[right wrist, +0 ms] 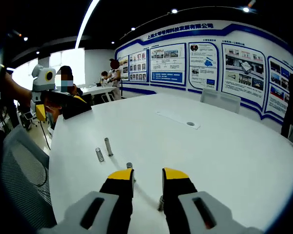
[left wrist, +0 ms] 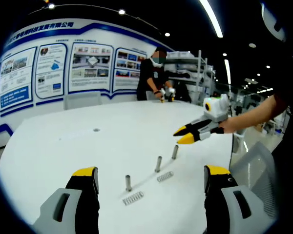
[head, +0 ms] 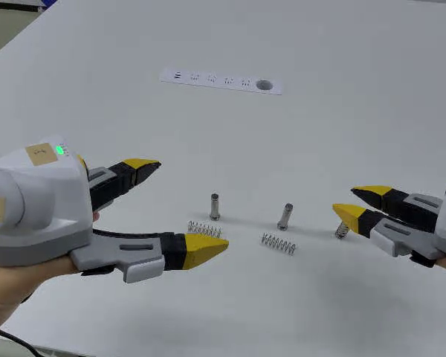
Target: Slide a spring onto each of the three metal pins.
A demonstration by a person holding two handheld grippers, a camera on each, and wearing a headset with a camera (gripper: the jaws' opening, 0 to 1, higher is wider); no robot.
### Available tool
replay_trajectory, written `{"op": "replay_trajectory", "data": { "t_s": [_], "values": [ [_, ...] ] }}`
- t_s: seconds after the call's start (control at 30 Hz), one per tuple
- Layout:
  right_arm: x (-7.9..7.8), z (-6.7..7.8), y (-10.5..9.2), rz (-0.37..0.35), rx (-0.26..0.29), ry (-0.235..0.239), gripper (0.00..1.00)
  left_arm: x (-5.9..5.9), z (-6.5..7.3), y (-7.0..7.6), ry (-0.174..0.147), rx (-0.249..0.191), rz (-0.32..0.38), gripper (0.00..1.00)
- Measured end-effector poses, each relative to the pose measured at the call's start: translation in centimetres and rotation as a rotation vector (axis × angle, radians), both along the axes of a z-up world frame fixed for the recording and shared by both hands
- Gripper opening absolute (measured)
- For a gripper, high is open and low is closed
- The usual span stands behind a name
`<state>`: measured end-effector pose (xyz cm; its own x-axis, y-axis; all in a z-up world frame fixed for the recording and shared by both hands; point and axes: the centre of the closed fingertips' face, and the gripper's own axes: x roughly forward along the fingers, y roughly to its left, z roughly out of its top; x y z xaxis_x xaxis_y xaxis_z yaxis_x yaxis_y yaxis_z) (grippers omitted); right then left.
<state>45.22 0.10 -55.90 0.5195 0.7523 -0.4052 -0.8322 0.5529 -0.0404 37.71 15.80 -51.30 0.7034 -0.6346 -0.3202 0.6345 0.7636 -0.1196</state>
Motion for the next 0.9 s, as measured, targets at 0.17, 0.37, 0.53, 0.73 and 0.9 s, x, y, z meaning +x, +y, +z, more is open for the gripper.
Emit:
{"op": "replay_trajectory", "data": {
  "t_s": [0.17,0.37,0.53,0.73,0.9],
  "values": [
    [-2.5,-1.6,2.7,0.126,-0.033,0.045,0.24,-0.3,-0.3,0.0,0.001,0.011,-0.011,0.92],
    [-3.4,-4.5,3.8,0.171,-0.083,0.111,0.24,-0.4,-0.5,0.6,0.006,0.004,0.0,0.92],
    [-3.4,-6.6,4.1,0.19,-0.139,0.127,0.24,-0.5,-0.9,1.1,0.022,0.012,0.006,0.91],
    [-3.1,-8.9,3.9,0.186,-0.19,0.16,0.23,-0.8,-1.3,1.5,0.042,0.016,0.011,0.89],
    [-3.0,-9.7,4.1,0.197,-0.197,0.184,0.2,-0.9,-1.7,1.6,0.058,0.011,0.021,0.88]
  ]
}}
